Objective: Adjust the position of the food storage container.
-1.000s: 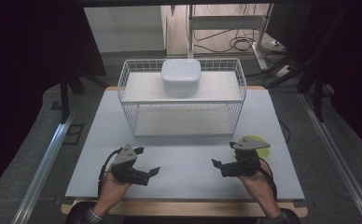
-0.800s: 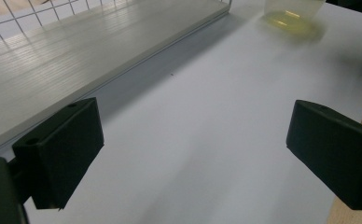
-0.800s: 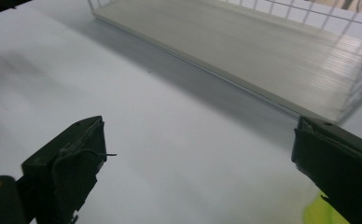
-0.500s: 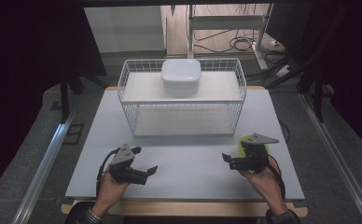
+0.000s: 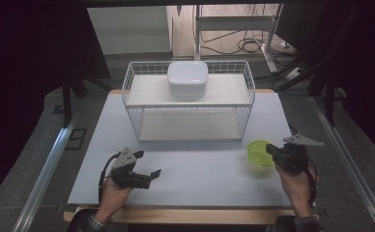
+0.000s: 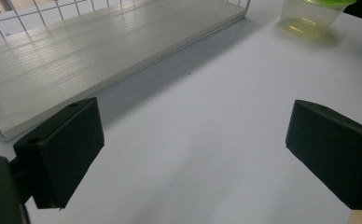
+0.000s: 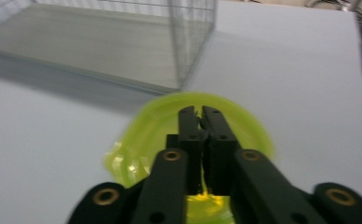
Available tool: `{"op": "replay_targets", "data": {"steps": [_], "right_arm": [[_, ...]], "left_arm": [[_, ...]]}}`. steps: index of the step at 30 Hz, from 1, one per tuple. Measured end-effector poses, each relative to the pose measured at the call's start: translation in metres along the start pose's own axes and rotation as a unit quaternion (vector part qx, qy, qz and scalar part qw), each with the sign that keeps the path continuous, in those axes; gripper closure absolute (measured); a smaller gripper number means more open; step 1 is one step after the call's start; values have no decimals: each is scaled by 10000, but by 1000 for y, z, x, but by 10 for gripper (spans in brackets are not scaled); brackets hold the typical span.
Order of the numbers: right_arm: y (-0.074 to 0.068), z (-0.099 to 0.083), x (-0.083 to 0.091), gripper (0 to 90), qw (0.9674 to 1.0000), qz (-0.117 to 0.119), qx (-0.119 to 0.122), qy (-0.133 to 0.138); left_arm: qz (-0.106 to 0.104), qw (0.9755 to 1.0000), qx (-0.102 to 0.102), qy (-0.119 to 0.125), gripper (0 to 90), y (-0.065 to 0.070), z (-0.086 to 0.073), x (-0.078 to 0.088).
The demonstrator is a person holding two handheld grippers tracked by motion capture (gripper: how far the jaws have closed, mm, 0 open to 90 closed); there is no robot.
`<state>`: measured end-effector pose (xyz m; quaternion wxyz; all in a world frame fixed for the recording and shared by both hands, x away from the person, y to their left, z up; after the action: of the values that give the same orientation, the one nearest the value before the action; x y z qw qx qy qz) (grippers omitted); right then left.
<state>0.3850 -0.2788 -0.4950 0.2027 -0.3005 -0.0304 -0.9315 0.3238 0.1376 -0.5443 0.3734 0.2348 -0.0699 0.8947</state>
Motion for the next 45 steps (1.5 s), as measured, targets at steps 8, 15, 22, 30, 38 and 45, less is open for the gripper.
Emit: {"op": "replay_targets", "data": {"steps": [8,15,22,30,38,45], "right_arm": [[38,-8,3,899,9985,-509,-177,-64],[55,-21,-5,899,9966,-716,-240,-326],[54,-27,-13,899,9959,-724,-286,-470],[47,-29,-18,899,9955,-707,-292,-563],[28,-29,-25,898,9965,-443,-305,-641],[6,-29,-32,898,9971,-190,-147,-721]], "left_arm": [[4,10000,-20,-54,42,0,-1,-2],[-9,9999,-56,-151,41,2,-4,-4],[-48,9997,-105,-206,41,4,-5,-6],[-103,9994,-170,-280,40,7,-7,-9],[-145,9991,-222,-342,40,9,-8,-11],[-208,9986,-280,-402,38,12,-9,-14]]}}
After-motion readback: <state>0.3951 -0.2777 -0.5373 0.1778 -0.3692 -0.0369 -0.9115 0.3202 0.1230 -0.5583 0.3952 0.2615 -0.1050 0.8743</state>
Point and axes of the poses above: each handheld gripper's, and its own axes: x roughly backward along the jaws, z roughly out of its top, y roughly to its right, the point moved 8 cm from there along -x, roughly forward along the jaws, and after that the axes turned 2 degrees about -x, right-handed, at the moved point
